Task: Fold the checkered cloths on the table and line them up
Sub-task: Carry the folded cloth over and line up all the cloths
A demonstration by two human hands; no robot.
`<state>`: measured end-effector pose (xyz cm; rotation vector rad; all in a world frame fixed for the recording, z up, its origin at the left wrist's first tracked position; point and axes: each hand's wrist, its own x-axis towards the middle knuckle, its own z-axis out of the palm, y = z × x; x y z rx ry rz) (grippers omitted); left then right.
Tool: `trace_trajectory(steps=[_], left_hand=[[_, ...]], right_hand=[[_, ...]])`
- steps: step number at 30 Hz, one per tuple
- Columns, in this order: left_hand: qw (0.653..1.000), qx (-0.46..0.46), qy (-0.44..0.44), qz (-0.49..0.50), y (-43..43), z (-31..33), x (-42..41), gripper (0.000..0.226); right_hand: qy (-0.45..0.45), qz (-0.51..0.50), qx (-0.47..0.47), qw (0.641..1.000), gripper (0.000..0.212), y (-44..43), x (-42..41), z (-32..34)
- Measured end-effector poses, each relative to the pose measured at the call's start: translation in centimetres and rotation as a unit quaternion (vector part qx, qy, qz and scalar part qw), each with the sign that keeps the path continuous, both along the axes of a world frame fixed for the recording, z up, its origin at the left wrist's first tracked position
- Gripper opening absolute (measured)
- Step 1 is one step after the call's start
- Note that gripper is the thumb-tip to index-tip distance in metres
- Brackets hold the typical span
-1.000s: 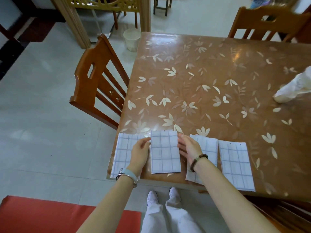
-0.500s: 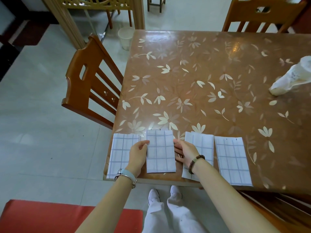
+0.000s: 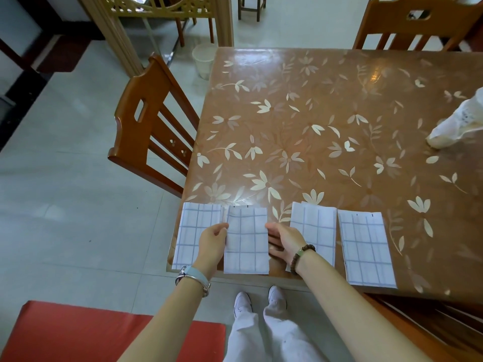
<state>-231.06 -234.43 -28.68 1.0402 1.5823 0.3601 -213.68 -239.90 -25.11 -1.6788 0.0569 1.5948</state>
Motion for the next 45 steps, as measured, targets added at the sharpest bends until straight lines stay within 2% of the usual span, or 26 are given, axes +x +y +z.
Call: trace_trajectory(steps=[15, 26, 34, 45], left_hand=[[1.000, 0.002, 0.007, 0.000, 0.0, 0.6, -0.2, 0.038], [1.000, 0.014, 0.011, -0.004, 0.0, 0.7, -0.3, 0.037], [0.999, 0.008, 0.034, 0.003, -0.4, 0.1, -0.7, 0.034], [0.999, 0.005, 0.025, 0.023, -0.3, 0.1, -1.0, 0.032]], right_hand=[[0.018, -0.010, 0.007, 1.000, 0.011, -0.4, -0.6, -0.5], [0.014, -0.004, 0.007, 1.000, 0.023, 0.0, -1.0, -1.4], [0.012, -0.001, 0.009, 1.000, 0.015, 0.1, -0.8, -1.4], [0.007, 0.008, 0.003, 1.000, 0.023, 0.7, -0.6, -1.6]])
